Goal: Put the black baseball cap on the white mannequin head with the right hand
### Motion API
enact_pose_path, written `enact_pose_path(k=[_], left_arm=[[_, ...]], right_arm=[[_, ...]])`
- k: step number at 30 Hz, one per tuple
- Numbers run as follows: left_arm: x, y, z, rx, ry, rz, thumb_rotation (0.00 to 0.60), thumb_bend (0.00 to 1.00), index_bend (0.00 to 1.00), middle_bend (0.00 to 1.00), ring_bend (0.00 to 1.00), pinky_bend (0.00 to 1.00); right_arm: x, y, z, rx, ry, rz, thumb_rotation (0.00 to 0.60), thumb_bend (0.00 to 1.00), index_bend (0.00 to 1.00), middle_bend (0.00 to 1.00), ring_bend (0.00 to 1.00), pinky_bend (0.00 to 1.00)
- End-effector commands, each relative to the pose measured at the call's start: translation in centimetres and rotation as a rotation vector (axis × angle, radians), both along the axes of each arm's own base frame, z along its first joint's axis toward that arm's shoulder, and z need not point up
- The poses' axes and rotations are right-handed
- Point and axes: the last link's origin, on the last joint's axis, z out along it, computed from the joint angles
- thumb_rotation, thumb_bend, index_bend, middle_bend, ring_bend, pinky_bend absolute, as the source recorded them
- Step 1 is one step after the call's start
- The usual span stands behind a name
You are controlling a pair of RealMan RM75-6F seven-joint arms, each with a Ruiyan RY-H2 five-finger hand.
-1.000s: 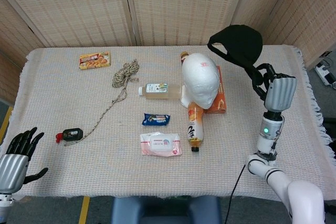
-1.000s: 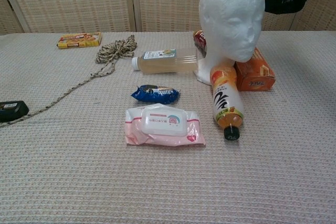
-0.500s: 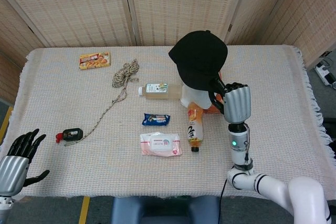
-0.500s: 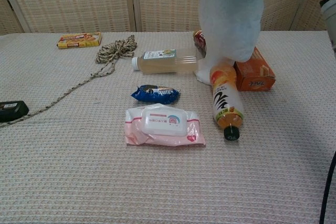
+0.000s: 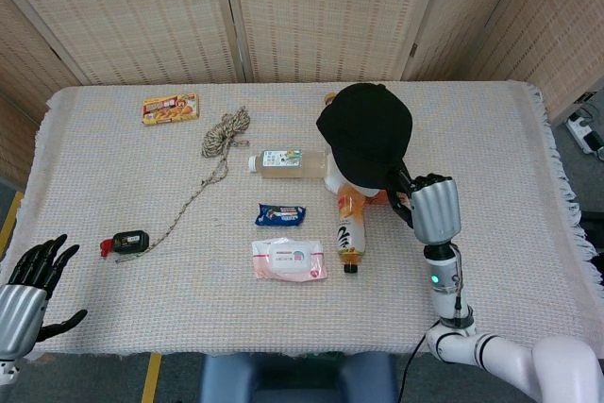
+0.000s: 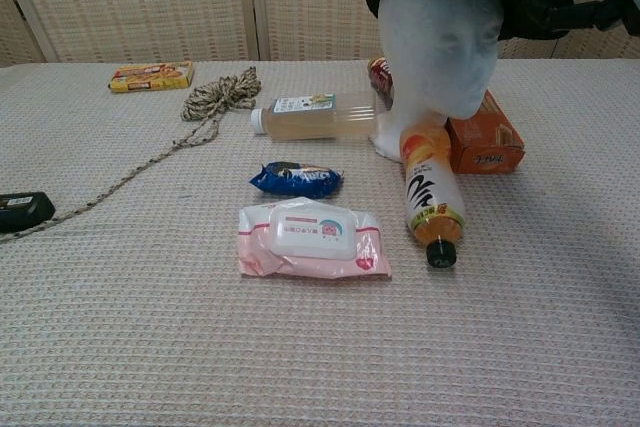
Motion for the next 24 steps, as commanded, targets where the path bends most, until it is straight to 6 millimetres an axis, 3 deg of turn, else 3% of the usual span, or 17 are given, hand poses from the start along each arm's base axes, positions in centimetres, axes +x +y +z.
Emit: enact_pose_path(k=[1, 3, 5, 6, 7, 9, 13, 17, 22, 24], left_arm=[[0.0, 0.0, 0.0, 0.003, 0.000, 0.002, 0.600, 0.08, 0.13, 0.00, 0.00, 0.13], [-0.1, 0.1, 0.0, 0.003, 0.000, 0.005, 0.600, 0.08, 0.13, 0.00, 0.00, 0.13], [-0.1, 0.2, 0.0, 0.003, 0.003, 0.009, 0.600, 0.08, 0.13, 0.00, 0.00, 0.13], [-0.2, 0.2, 0.0, 0.002, 0.003, 0.010, 0.600, 0.08, 0.13, 0.00, 0.00, 0.13], [-0.2, 0.2, 0.0, 0.001, 0.004, 0.011, 0.600, 0.08, 0.13, 0.00, 0.00, 0.13], [-0.2, 0.2, -0.1, 0.001, 0.003, 0.010, 0.600, 0.08, 0.12, 0.00, 0.00, 0.13], [-0.1, 0.2, -0.1, 0.002, 0.000, 0.004, 0.600, 0.08, 0.12, 0.00, 0.00, 0.13], [-0.1, 0.1, -0.1, 0.001, 0.003, 0.004, 0.600, 0.08, 0.12, 0.00, 0.00, 0.13], [0.0, 0.0, -0.1, -0.005, 0.009, 0.002, 0.600, 0.08, 0.12, 0.00, 0.00, 0.13], [0.0, -0.1, -0.1, -0.018, 0.010, 0.003, 0.600, 0.08, 0.12, 0.00, 0.00, 0.13]], right_arm=[[-0.6, 0.0, -0.3, 0.007, -0.002, -0.012, 0.600, 0.47, 0.75, 1.00, 1.00, 1.00], [-0.9, -0.2, -0.2, 0.009, 0.000, -0.023, 0.600, 0.40, 0.51, 1.00, 1.00, 1.00], [-1.2, -0.3, 0.2, 0.017, 0.004, -0.036, 0.600, 0.31, 0.16, 1.00, 1.00, 1.00], [-1.3, -0.3, 0.5, 0.020, 0.006, -0.037, 0.600, 0.25, 0.05, 1.00, 1.00, 1.00], [-1.5, -0.2, 0.9, 0.023, 0.012, -0.036, 0.600, 0.22, 0.01, 1.00, 1.00, 1.00], [-1.8, 0.0, 1.5, 0.056, 0.009, -0.036, 0.600, 0.12, 0.00, 1.00, 1.00, 1.00], [-2.6, 0.8, 3.4, 0.133, -0.026, -0.054, 0.600, 0.02, 0.00, 0.95, 1.00, 1.00], [-3.7, 2.5, 5.7, 0.154, -0.019, -0.067, 0.600, 0.00, 0.00, 0.89, 0.96, 1.00], [-6.6, 6.5, 9.3, 0.102, 0.057, -0.126, 0.600, 0.00, 0.00, 0.72, 0.81, 1.00], [-8.4, 8.7, 10.5, 0.117, 0.114, -0.212, 0.600, 0.00, 0.00, 0.60, 0.69, 0.89]])
